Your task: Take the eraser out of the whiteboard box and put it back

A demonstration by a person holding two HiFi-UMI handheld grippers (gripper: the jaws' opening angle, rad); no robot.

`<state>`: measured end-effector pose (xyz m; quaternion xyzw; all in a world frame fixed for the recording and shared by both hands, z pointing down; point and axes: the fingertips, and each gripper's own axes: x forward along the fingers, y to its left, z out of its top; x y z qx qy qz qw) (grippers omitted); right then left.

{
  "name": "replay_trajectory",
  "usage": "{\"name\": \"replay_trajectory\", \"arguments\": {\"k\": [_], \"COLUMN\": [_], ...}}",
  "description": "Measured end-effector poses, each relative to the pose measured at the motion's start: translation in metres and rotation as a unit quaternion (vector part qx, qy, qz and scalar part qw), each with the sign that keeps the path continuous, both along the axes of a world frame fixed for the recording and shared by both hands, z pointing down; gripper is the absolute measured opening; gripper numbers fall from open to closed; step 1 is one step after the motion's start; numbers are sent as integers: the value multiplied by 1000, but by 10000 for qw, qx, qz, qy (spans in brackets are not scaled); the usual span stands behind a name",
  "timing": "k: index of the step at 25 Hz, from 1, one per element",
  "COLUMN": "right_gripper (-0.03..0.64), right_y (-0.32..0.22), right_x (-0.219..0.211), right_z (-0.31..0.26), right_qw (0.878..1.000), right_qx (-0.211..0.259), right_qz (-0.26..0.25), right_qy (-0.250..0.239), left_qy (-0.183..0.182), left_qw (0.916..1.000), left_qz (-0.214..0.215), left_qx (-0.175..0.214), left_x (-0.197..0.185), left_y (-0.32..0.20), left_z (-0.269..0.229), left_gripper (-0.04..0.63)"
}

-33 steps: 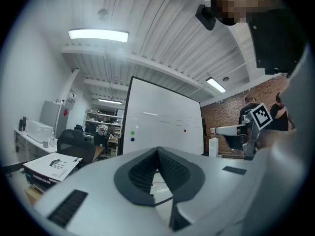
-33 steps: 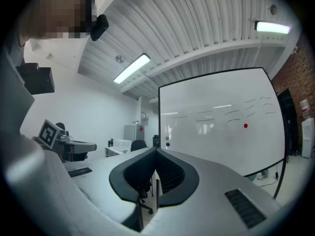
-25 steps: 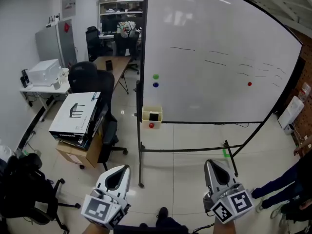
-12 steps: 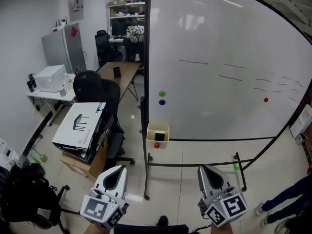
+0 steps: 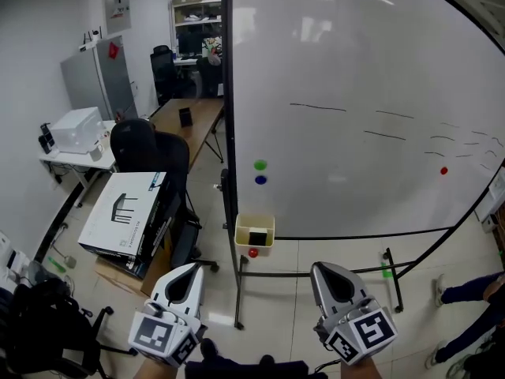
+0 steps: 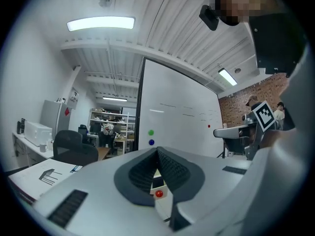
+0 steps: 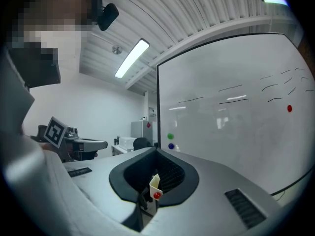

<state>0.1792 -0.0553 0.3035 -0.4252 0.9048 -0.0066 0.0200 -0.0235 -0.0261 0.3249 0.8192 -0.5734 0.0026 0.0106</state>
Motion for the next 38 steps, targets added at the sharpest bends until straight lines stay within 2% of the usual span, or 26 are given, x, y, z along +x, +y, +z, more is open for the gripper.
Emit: {"name": "replay_trajectory", "arguments": {"k": [4, 12, 17, 18, 20, 21, 22, 24, 27, 29, 31, 34, 38], "right_gripper": [15, 15, 15, 28, 124, 141, 154, 232, 254, 324, 359, 359, 359], "right_y": [-29, -83, -107, -113, -127, -134, -142, -157, -180, -191, -195, -202, -213], "right_x": [-28, -86, -101, -104, -109, -111, -114, -116, -113, -116, -122, -129, -137], "right_z": [3, 15, 21, 24, 35, 43, 54, 78, 114, 138, 160, 185, 209], "right_qw": [9999, 9960, 9919, 9917, 9917, 9914, 9908, 9892, 9845, 9813, 9788, 9751, 9697], "right_qx": [-4, -68, -122, -159, -291, -398, -533, -814, -1094, -1295, -1463, -1612, -1669], "right_qz": [158, 893, 1262, 1274, 1252, 1245, 1239, 1218, 1362, 1406, 1387, 1457, 1697], "right_qy": [46, 10, -4, 5, 35, 52, 70, 95, 127, 238, 373, 453, 546], "left_qy": [57, 1, 33, 39, 26, 2, -7, 31, -18, -20, 44, 190, 82], "left_qw": [9998, 9962, 9932, 9930, 9929, 9931, 9935, 9945, 9953, 9944, 9923, 9893, 9886], "left_qz": [177, 871, 1146, 1162, 1159, 1132, 1080, 903, 709, 679, 666, 695, 712], "left_qx": [-91, -65, -191, -220, -277, -313, -365, -520, -666, -806, -1044, -1272, -1322], "left_x": [-28, -88, -101, -103, -105, -106, -107, -108, -109, -109, -107, -102, -100], "left_y": [-38, -105, -136, -141, -152, -158, -164, -174, -190, -198, -201, -206, -212], "left_z": [7, 14, 25, 28, 34, 38, 44, 58, 82, 100, 118, 135, 145], "left_gripper": [15, 15, 15, 15, 15, 15, 15, 15, 15, 15, 15, 15, 15]}}
